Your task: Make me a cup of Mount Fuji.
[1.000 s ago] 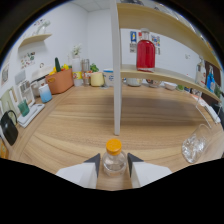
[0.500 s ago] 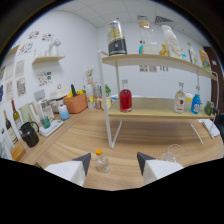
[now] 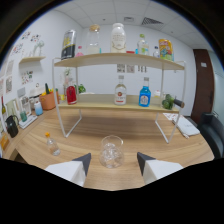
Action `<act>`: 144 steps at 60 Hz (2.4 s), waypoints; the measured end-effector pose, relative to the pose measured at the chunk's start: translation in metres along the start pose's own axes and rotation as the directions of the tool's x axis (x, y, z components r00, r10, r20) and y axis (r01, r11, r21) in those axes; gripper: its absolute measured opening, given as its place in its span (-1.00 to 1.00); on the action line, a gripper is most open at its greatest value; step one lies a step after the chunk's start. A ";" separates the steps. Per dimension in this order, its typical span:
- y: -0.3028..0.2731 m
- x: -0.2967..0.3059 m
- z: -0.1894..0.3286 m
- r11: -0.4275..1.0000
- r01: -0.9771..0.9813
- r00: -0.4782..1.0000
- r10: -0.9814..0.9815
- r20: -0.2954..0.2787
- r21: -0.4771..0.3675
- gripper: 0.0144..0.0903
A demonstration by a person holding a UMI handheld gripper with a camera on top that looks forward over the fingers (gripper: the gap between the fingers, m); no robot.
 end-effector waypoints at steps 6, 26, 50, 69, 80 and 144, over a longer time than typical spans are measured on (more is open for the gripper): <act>-0.025 0.030 -0.002 0.999 -0.028 0.999 0.029 -0.030 0.019 0.89; -0.135 0.098 0.054 0.987 -0.089 0.992 0.100 -0.071 0.136 0.84; -0.134 0.122 0.151 0.990 -0.131 0.983 0.135 -0.126 0.043 -0.07; -0.137 0.120 0.160 0.995 -0.087 0.990 0.091 -0.106 0.044 -0.44; -0.152 0.119 0.133 0.994 -0.064 0.993 0.072 -0.090 0.086 -0.45; -0.054 0.107 0.093 0.412 0.892 0.377 -0.905 -0.196 -0.186 -0.46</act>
